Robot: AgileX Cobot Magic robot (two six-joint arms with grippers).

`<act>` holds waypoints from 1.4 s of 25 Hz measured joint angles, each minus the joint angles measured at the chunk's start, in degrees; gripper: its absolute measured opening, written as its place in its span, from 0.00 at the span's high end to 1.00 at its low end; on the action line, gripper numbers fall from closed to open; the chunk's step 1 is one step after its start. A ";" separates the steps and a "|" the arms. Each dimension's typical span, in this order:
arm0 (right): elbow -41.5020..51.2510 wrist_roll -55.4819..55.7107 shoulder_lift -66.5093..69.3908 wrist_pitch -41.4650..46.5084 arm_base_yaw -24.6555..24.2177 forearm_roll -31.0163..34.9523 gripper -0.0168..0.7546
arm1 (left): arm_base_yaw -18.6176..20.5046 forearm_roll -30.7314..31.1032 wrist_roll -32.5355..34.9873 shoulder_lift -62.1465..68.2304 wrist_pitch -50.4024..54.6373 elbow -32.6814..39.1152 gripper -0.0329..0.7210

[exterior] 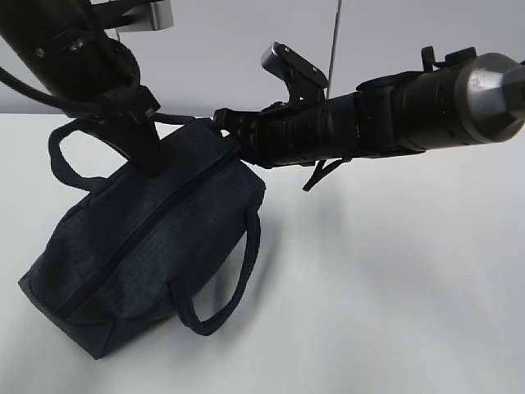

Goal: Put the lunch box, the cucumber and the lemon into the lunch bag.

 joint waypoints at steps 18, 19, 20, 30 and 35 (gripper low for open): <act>-0.13 -0.62 0.00 1.67 -1.84 0.00 0.98 | 0.00 -2.58 -0.10 -5.51 0.33 -0.13 0.96; -0.13 -0.62 0.00 1.67 -1.96 0.00 0.98 | 0.00 -3.09 -0.10 -6.03 0.33 -0.13 0.96; -0.13 -0.71 0.00 1.67 -1.96 0.00 0.98 | 0.00 -3.51 -0.10 -6.64 0.33 -0.13 0.96; -0.13 -0.82 0.09 2.23 -2.43 0.00 0.98 | 0.00 -5.43 -0.32 -9.15 0.43 -0.13 0.96; -0.13 -0.91 0.09 2.35 -2.46 0.00 0.98 | 0.00 -5.43 -0.36 -9.15 0.43 -0.13 0.96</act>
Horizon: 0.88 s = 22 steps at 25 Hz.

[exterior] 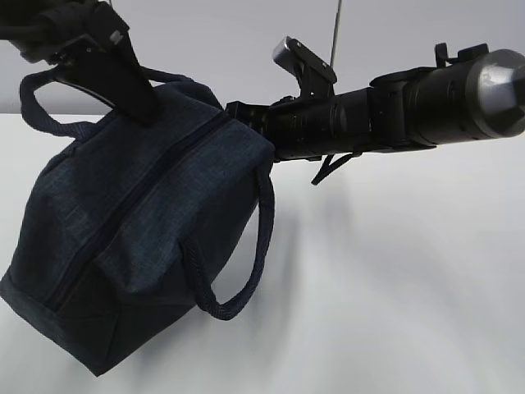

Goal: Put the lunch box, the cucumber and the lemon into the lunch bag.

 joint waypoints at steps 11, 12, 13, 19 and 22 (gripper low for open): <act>0.00 -1.38 0.04 0.35 -0.09 0.00 0.98 | 0.00 -0.33 -0.22 -0.16 0.08 0.00 0.96; 0.00 -2.00 0.04 0.58 -0.09 0.00 0.98 | 0.00 -0.33 -0.22 -0.16 0.08 0.00 0.96; 0.00 -2.50 0.04 0.72 -0.09 0.00 0.98 | 0.00 -0.33 -0.22 -0.25 0.12 0.00 0.96; -0.12 -4.01 0.13 1.72 -0.28 0.00 0.94 | 0.00 0.01 -0.49 -0.28 0.34 0.00 0.96; -0.90 -4.09 0.13 2.24 -0.80 -0.26 0.80 | 0.00 0.01 -0.66 -0.62 0.47 0.00 0.96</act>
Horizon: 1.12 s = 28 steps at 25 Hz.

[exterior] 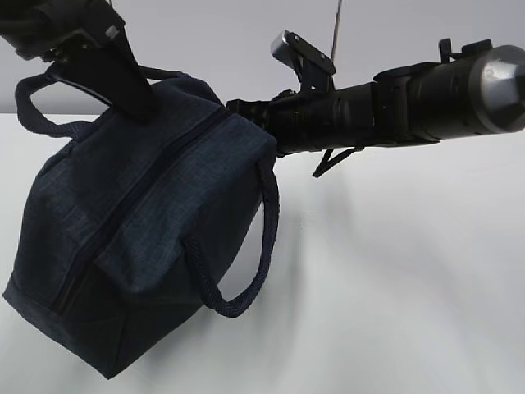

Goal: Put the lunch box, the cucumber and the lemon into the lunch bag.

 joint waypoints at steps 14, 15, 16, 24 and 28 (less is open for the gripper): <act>-0.24 -0.13 -9.76 6.39 -9.56 -2.43 0.47 | -0.12 0.66 -1.98 1.31 0.34 -0.04 0.96; -0.24 -0.13 -10.80 6.39 -9.83 -3.24 0.47 | -0.12 0.53 -2.10 2.03 0.00 -0.04 0.96; -0.24 -0.13 -11.73 6.39 -9.92 -3.94 0.47 | -0.12 0.10 -2.20 2.69 -0.54 -0.04 0.96; -0.24 -0.13 -19.09 4.44 -10.35 -9.71 0.47 | -0.12 -8.82 -2.32 8.57 -11.92 -0.04 0.96; -0.24 -0.13 -21.12 3.12 -10.35 -11.46 0.47 | -0.12 -14.77 -2.32 12.12 -19.19 -0.04 0.96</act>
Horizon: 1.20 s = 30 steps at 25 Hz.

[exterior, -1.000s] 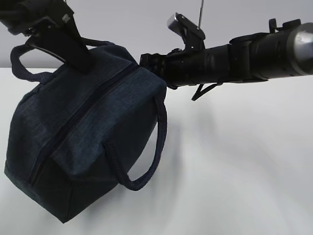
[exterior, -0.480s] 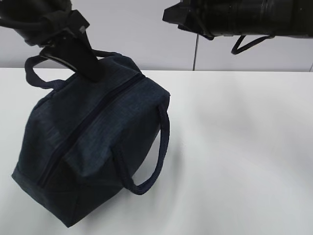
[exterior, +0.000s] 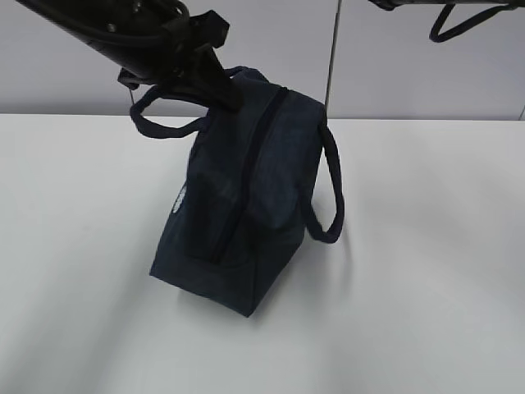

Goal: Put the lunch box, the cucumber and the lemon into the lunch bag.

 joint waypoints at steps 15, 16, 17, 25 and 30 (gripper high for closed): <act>0.00 0.10 -2.06 -1.70 -0.58 -2.24 0.47 | 0.00 -11.58 -0.09 9.79 -12.65 -0.27 0.96; 0.00 0.10 -2.06 -1.70 -0.58 -2.24 0.47 | 0.00 -11.45 -0.09 9.79 -12.65 -0.37 0.96; 0.00 0.10 -2.06 -1.70 -0.58 -2.24 0.47 | 0.00 -11.36 -0.09 9.79 -12.65 -0.36 0.96; 0.00 0.10 -2.06 -1.70 -0.58 -2.24 0.47 | 0.00 -9.56 -0.11 9.88 -12.44 -0.36 0.86; 0.00 0.10 -2.06 -1.70 -0.58 -2.24 0.47 | 0.00 -8.84 -0.63 9.88 -11.60 -0.36 0.64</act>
